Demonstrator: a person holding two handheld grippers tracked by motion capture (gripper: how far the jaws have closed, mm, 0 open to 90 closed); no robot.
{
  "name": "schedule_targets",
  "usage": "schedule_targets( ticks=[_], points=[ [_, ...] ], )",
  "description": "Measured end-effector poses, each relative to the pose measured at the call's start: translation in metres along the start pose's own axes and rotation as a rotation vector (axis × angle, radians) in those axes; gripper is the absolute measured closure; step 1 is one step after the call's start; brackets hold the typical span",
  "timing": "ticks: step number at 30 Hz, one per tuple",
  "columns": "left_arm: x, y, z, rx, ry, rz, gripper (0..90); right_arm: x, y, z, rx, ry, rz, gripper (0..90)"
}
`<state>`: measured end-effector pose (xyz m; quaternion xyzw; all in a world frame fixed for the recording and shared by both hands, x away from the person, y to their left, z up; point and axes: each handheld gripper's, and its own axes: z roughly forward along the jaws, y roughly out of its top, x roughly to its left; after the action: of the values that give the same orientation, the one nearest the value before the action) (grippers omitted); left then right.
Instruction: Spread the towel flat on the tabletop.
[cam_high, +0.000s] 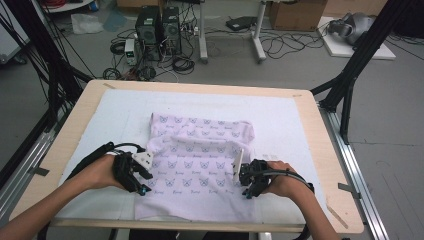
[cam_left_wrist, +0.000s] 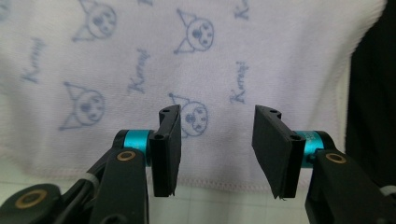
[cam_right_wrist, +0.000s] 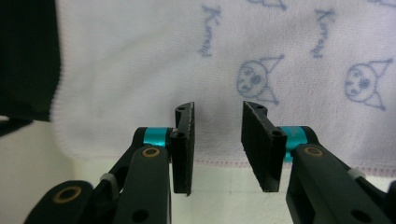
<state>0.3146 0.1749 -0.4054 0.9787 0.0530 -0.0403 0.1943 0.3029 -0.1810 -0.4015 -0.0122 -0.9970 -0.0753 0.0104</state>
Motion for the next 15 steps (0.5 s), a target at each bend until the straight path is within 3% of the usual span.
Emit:
schedule_targets(
  ticks=[3,6,8,10,11,15],
  points=[
    [0.0013,0.0011,0.0063,0.018,0.011,-0.01,56.0,-0.0029,0.0021,0.0046,0.035,-0.002,-0.002,72.2],
    [0.001,0.0038,0.0067,0.039,0.054,-0.004,69.7,-0.006,0.0048,0.0051,0.052,0.004,-0.001,86.0],
    [-0.0016,0.006,0.0075,0.05,0.072,0.008,74.0,-0.0061,0.007,0.0055,0.067,0.002,-0.003,87.6],
    [-0.0054,0.0076,0.0081,0.056,0.084,0.032,86.4,-0.0036,0.0087,0.0055,0.076,-0.017,-0.012,88.8],
    [-0.0064,0.008,0.0078,0.057,0.089,0.032,86.8,-0.0019,0.009,0.0053,0.079,-0.024,-0.014,89.0],
    [-0.0072,0.0056,0.0007,0.031,0.061,0.012,87.7,-0.0037,0.0003,-0.0012,0.0,-0.009,0.025,89.2]
  ],
)
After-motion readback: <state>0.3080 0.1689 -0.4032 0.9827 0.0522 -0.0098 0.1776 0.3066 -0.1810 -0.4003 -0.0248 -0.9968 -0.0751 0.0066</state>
